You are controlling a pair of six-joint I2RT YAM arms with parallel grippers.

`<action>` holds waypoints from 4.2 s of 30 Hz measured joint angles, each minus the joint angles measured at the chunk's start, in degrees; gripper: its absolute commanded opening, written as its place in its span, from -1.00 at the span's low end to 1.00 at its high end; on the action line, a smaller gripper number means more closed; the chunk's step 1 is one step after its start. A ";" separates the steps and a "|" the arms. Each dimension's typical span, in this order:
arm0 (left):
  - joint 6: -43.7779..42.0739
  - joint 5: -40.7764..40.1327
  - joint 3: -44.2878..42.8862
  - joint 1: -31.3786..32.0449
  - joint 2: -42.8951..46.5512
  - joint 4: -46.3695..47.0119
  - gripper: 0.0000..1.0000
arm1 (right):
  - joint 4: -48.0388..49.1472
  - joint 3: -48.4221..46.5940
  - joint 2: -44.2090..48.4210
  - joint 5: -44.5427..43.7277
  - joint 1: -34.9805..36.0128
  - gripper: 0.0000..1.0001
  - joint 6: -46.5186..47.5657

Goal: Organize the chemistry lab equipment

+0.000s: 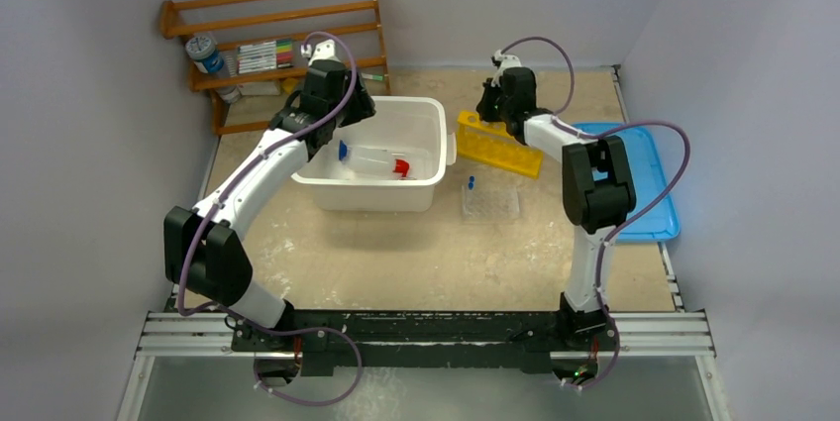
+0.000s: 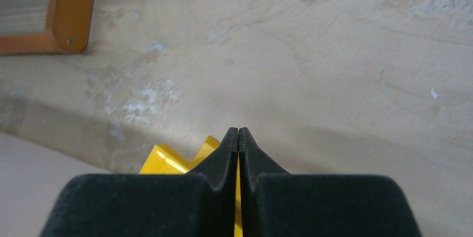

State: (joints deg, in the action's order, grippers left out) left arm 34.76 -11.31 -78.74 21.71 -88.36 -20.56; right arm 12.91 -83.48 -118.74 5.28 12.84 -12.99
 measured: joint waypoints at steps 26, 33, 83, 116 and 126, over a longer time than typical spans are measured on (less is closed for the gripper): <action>0.07 0.68 3.67 0.00 3.56 0.26 0.13 | -0.81 12.31 22.95 -13.49 -12.74 -0.31 -8.63; 0.07 1.25 3.67 0.00 4.70 0.11 0.13 | -5.18 15.23 19.26 -17.84 -19.98 -0.31 -9.92; 0.59 6.84 5.38 -0.28 4.70 1.18 0.14 | -5.97 17.22 39.76 -27.56 -18.43 -1.00 -3.28; -0.96 17.44 10.62 -8.17 10.01 29.09 0.51 | 44.48 11.23 46.49 59.10 -8.13 -1.00 -35.04; 19.56 51.08 12.00 -15.85 -4.07 80.39 0.48 | 75.06 7.87 39.06 62.23 -7.85 -1.00 -70.40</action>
State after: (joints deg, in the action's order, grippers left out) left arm 54.33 39.77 -66.74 5.87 -92.42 59.83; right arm 87.96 -75.61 -79.68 67.51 4.99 -83.40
